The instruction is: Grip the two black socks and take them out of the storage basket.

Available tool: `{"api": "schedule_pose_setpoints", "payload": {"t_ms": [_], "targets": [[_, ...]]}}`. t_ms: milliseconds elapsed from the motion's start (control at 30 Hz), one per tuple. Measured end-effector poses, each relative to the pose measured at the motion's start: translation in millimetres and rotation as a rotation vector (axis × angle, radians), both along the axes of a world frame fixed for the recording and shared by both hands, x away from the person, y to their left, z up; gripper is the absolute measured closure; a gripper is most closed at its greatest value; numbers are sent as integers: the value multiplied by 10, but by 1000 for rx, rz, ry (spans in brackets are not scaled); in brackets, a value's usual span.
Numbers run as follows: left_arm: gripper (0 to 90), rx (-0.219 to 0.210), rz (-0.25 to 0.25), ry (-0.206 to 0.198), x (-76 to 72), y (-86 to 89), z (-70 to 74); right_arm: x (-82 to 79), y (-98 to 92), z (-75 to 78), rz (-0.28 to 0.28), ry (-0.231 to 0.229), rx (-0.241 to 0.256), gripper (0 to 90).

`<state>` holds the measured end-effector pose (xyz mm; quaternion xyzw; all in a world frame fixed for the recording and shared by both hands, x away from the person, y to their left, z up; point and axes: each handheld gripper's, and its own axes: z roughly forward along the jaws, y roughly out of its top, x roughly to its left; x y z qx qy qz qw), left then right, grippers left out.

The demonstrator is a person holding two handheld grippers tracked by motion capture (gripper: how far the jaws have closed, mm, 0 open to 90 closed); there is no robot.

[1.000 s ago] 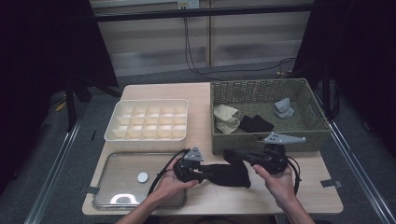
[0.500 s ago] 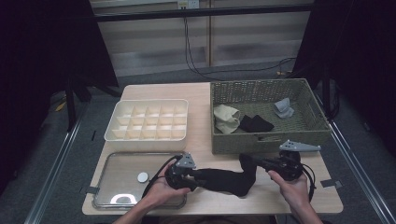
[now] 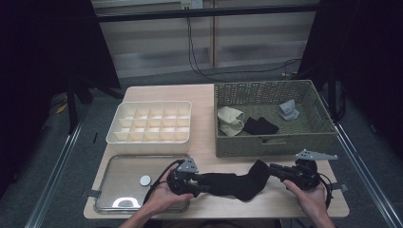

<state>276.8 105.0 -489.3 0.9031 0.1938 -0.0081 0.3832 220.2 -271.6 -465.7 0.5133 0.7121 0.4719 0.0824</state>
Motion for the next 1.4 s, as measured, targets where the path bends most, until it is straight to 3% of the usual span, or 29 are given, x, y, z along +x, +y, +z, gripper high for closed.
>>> {"api": "schedule_pose_setpoints", "payload": {"t_ms": [67, 133, 367, 433, 500, 600, 733, 833, 1033, 1233, 1333, 1400], "targets": [[528, -27, 6, -1, -7, 5, 3, -31, -33, -3, -15, 0, -15, 659], [527, -12, 1, 2, -6, 19, 21, -40, -54, -12, -19, 6, -14, 600], [517, -36, 19, 7, 3, 27, 24, -31, 18, 23, -16, 0, -30, 433], [515, -37, 24, 5, 22, 52, 49, -45, -5, 115, -36, -38, -48, 405], [516, -45, 28, 6, 32, 63, 52, -52, -61, 201, -50, -56, -25, 370], [544, -52, 28, 16, 40, 69, 55, -28, -70, 178, -7, -21, -3, 414], [592, -41, 6, 13, 18, 63, 66, 29, 60, 32, 50, 20, -51, 470], [591, -51, 19, 7, 21, 60, 54, 64, 141, -46, 75, 38, -89, 500], [570, -21, 29, -2, 40, 65, 19, 119, 240, -223, 123, 90, -156, 552], [553, -1, 14, 3, 38, 20, -38, 148, 274, -292, 124, 110, -210, 557], [552, -2, 5, -2, 21, -19, -63, 142, 252, -299, 119, 110, -200, 574], [553, -5, 6, 9, 18, -34, -63, 121, 217, -323, 115, 86, -194, 587]]}}
